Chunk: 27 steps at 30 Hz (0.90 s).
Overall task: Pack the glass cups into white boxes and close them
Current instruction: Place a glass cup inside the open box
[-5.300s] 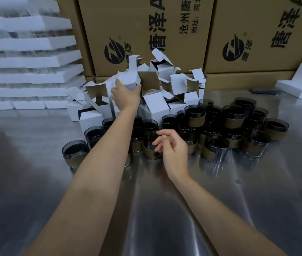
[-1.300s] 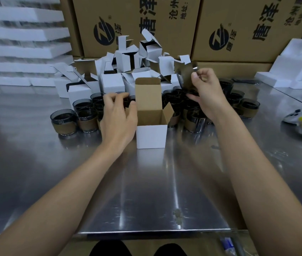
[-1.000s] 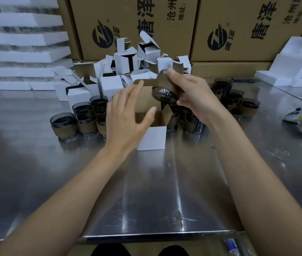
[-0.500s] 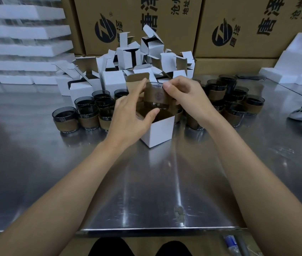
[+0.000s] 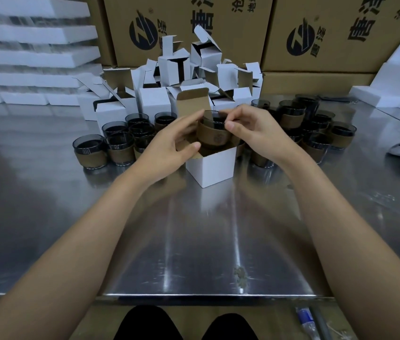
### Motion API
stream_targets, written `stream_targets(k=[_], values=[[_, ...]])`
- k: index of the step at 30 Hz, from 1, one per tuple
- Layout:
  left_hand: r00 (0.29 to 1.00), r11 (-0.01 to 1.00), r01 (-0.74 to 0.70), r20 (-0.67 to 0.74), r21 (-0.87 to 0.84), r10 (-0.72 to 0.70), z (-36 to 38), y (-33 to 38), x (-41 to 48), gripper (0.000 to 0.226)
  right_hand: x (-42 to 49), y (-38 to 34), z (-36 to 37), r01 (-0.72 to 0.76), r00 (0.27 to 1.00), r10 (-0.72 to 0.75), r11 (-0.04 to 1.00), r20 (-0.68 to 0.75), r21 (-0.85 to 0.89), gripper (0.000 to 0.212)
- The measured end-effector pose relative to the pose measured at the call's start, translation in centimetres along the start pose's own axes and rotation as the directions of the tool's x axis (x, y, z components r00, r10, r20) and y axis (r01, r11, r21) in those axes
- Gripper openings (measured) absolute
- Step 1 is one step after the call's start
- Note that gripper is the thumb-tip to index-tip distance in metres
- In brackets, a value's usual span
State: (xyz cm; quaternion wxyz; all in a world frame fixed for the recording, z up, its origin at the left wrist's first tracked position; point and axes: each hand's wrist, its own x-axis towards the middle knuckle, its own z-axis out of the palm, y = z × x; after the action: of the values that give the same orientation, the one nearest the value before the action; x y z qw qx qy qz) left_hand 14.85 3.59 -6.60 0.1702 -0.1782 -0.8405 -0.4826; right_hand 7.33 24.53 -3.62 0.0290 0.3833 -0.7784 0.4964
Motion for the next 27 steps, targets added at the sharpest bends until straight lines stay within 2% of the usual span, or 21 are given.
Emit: stream_targets(k=[3, 7, 10, 14, 18, 20, 21, 23, 25, 27], values=[[0.999, 0.998, 0.028, -0.03, -0.051, -0.029, 0.3, -0.3, 0.2, 0.07, -0.1, -0.1, 0.0, -0.01, 0.999, 0.011, 1.0, 0.04, -0.026, 0.008], [0.993, 0.992, 0.052, -0.104, -0.112, -0.064, 0.3, -1.0, 0.5, 0.078, -0.2, -0.3, 0.9, -0.009, 0.995, 0.026, 0.987, 0.1, -0.163, 0.005], [0.988, 0.996, 0.026, -0.148, -0.082, -0.038, 0.6, -1.3, 0.4, 0.075, -0.2, -0.1, 1.2, -0.021, 0.988, 0.06, 0.965, 0.14, -0.263, 0.004], [0.983, 0.999, -0.003, -0.185, -0.043, -0.006, 1.1, -1.3, 0.3, 0.071, -0.2, 0.0, 1.1, -0.029, 0.977, 0.076, 0.973, 0.198, -0.228, 0.011], [0.974, 1.0, 0.013, -0.224, -0.014, -0.016, 1.5, -1.0, 0.2, 0.068, 0.0, 0.4, 0.9, -0.03, 0.958, 0.126, 0.937, 0.257, -0.347, 0.02], [0.949, 0.997, 0.03, -0.312, -0.073, -0.052, 1.6, -0.3, 0.4, 0.059, -0.1, 0.4, 0.7, -0.035, 0.976, 0.089, 0.965, 0.197, -0.261, 0.023], [0.913, 0.989, 0.035, -0.397, -0.147, -0.091, 1.6, 0.0, 0.6, 0.05, -0.1, 0.3, 0.6, -0.038, 0.993, 0.059, 0.979, 0.101, -0.198, 0.025], [0.782, 0.941, 0.039, -0.576, -0.335, -0.238, 1.5, 0.6, 0.8, 0.038, 0.1, 0.0, 0.3, -0.077, 0.984, 0.072, 0.997, -0.162, -0.027, 0.026], [0.664, 0.882, 0.074, -0.637, -0.465, -0.391, 1.4, 0.9, 0.9, 0.039, 0.5, -0.1, 0.0, -0.17, 0.925, 0.224, 0.967, -0.306, 0.192, 0.029], [0.663, 0.838, 0.148, -0.576, -0.526, -0.479, 1.7, 0.9, 0.8, 0.04, 0.6, -0.1, 0.0, -0.311, 0.886, 0.391, 0.9, -0.25, 0.305, 0.029]])
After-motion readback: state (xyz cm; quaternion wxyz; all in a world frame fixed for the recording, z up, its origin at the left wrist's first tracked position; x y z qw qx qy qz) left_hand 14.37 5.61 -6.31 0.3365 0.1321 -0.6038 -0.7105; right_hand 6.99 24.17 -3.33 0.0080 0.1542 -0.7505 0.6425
